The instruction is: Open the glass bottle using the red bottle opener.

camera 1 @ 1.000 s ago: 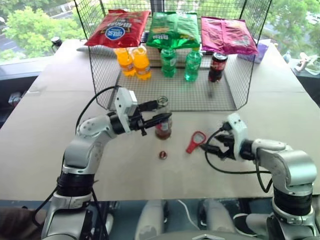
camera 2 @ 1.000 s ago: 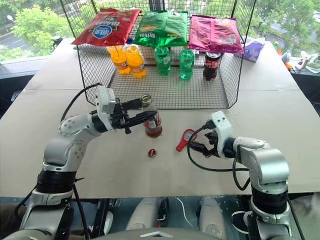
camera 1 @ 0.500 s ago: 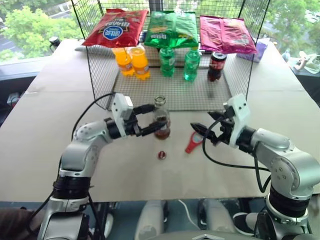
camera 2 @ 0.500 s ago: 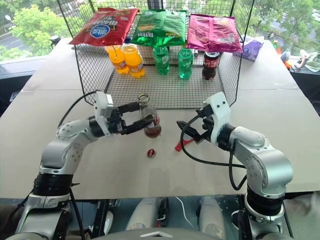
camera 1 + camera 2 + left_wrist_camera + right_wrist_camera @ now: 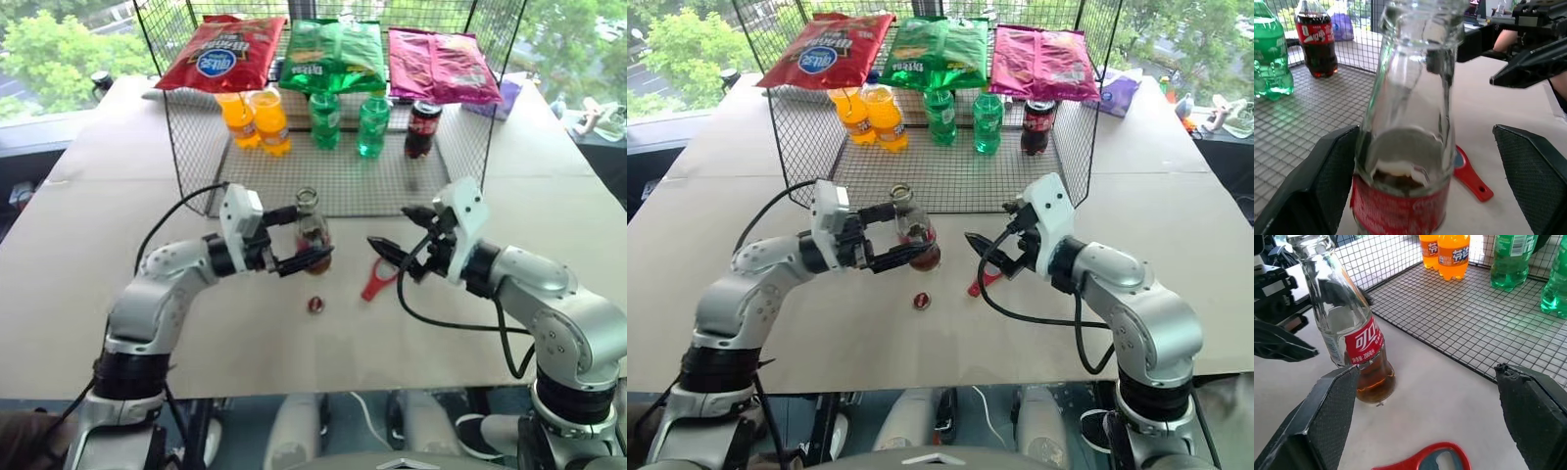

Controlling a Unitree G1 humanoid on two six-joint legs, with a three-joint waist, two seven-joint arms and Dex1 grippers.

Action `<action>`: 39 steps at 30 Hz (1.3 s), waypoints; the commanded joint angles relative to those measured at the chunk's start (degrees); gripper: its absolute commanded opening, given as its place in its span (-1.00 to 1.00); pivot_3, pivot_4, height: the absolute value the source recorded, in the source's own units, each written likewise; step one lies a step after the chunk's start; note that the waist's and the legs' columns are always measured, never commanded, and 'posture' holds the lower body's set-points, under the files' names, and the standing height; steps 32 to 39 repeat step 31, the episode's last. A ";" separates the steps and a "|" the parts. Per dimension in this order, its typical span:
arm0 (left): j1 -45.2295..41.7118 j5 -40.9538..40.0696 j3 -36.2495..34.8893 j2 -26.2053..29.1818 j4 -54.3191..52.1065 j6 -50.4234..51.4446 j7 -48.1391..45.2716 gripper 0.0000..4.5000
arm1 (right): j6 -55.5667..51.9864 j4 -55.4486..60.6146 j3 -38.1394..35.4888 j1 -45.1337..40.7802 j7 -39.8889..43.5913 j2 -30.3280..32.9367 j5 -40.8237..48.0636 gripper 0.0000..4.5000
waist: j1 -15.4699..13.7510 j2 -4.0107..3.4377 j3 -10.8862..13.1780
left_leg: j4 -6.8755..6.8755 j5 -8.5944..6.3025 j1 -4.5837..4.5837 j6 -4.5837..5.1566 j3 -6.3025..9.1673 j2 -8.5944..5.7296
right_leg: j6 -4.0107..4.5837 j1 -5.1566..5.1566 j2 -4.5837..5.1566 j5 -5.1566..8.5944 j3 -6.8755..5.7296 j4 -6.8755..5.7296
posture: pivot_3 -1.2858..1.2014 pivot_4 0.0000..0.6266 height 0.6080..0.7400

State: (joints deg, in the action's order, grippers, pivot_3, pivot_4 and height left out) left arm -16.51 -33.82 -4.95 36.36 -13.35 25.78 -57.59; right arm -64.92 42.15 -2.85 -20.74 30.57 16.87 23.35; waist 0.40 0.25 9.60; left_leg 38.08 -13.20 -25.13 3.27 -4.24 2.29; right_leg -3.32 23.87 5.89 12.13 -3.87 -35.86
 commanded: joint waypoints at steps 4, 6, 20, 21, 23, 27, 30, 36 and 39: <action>9.38 -4.59 -7.66 4.92 -6.32 3.14 -0.80 0.98 | 9.81 4.38 -1.59 9.92 -0.50 5.88 -1.72 1.00 | 0.15 -0.02 0.05 | -0.03 0.00 -0.01 0.00 -0.02 0.01 | -0.12 0.03 0.05 0.08 0.01 0.03 | 0.03 -0.52 1.00; 12.94 -4.38 -10.62 5.72 -6.14 3.86 0.94 0.98 | 13.16 5.78 -3.45 15.61 0.07 8.06 -2.36 1.00 | 0.11 -0.02 0.06 | -0.08 -0.01 0.00 -0.01 -0.03 0.03 | -0.13 0.04 0.09 0.10 0.02 0.06 | 0.03 -0.52 1.00; 18.42 -0.87 -15.95 5.72 3.13 -0.09 3.74 0.98 | 34.27 2.74 -17.59 42.78 4.21 12.51 -4.43 1.00 | -0.18 0.01 0.09 | -0.05 -0.17 0.08 -0.29 -0.05 0.08 | -0.18 0.04 0.12 0.13 0.03 0.06 | 0.03 -0.52 1.00; 18.35 -0.54 -15.86 5.65 3.97 -0.38 3.70 0.98 | 35.36 1.76 -18.58 43.34 4.55 12.77 -4.37 1.00 | -0.19 0.01 0.09 | -0.05 -0.17 0.08 -0.29 -0.04 0.09 | -0.18 0.04 0.12 0.13 0.03 0.07 | 0.03 -0.52 1.00; 18.13 -0.01 -15.70 5.36 5.16 -1.14 3.88 0.98 | 36.68 0.51 -20.52 44.03 5.48 13.45 -3.69 1.00 | -0.22 0.01 0.09 | -0.05 -0.17 0.09 -0.30 -0.04 0.10 | -0.18 0.03 0.13 0.13 0.03 0.07 | 0.03 -0.52 1.00; 17.56 0.26 -16.57 4.15 6.25 -1.58 6.13 0.98 | 38.35 -2.47 -22.62 43.68 7.22 14.84 -2.29 1.00 | -0.33 0.02 0.09 | -0.05 -0.17 0.09 -0.30 -0.04 0.09 | -0.18 0.03 0.17 0.13 0.04 0.07 | 0.03 -0.52 1.00; 17.13 0.55 -17.07 3.18 6.93 -2.05 7.97 0.98 | 38.42 -3.72 -22.64 42.03 6.93 15.21 -1.51 1.00 | -0.34 0.02 0.09 | -0.05 -0.17 0.09 -0.30 -0.04 0.10 | -0.17 0.04 0.16 0.13 0.04 0.07 | 0.03 -0.52 1.00; 16.90 0.69 -16.99 2.83 7.12 -2.23 8.53 0.98 | 38.40 -3.92 -22.47 41.61 6.82 15.28 -1.33 1.00 | -0.34 0.02 0.09 | -0.06 -0.17 0.08 -0.30 -0.03 0.10 | -0.17 0.04 0.16 0.13 0.04 0.07 | 0.03 -0.52 1.00; 16.90 0.69 -16.99 2.83 7.12 -2.23 8.53 0.98 | 38.40 -3.92 -22.47 41.61 6.82 15.28 -1.33 1.00 | -0.34 0.02 0.09 | -0.06 -0.17 0.08 -0.30 -0.03 0.10 | -0.17 0.04 0.16 0.13 0.04 0.07 | 0.03 -0.52 1.00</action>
